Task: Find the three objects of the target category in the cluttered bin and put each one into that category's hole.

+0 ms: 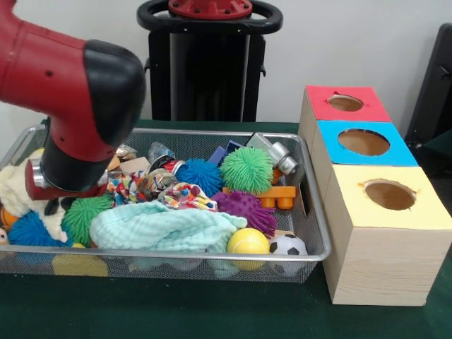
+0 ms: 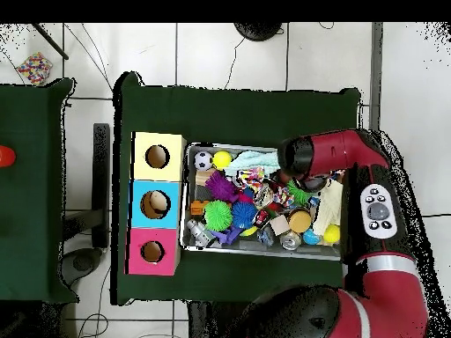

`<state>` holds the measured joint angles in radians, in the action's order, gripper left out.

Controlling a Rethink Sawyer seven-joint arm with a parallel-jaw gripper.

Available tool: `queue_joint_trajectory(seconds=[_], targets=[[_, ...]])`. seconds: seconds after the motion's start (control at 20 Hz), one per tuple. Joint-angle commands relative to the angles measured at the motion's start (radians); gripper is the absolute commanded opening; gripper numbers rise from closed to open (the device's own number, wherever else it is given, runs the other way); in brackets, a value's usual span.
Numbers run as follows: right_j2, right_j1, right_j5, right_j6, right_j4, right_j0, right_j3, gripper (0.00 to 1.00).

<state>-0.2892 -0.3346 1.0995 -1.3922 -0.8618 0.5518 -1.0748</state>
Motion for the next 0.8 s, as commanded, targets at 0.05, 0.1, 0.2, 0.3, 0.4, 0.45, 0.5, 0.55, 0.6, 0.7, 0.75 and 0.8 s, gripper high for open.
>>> queue_joint_trajectory(seconds=[0.05,0.1,0.2,0.3,0.4,0.45,0.5,0.55,0.6,0.7,0.75,0.8], targets=[[-0.167,-0.001,-0.049,0.276,0.164,0.097,-0.196,0.00],[-0.182,0.007,-0.040,0.260,0.196,0.108,-0.209,0.00],[-0.189,0.014,-0.019,0.221,0.236,0.117,-0.226,0.00],[-0.198,0.021,-0.042,0.188,0.261,0.123,-0.232,0.00],[-0.189,0.020,-0.032,0.190,0.259,0.114,-0.224,0.00],[-0.183,0.018,-0.027,0.219,0.240,0.105,-0.215,0.00],[-0.176,0.016,-0.022,0.249,0.221,0.097,-0.206,0.00],[-0.168,0.011,-0.009,0.273,0.205,0.087,-0.195,0.00],[-0.158,0.007,-0.004,0.267,0.198,0.081,-0.191,0.00],[-0.146,0.009,-0.027,0.137,0.242,0.085,-0.197,0.00],[-0.142,0.013,-0.043,0.074,0.266,0.090,-0.200,0.00],[-0.134,0.015,-0.051,0.064,0.261,0.089,-0.195,0.00]])
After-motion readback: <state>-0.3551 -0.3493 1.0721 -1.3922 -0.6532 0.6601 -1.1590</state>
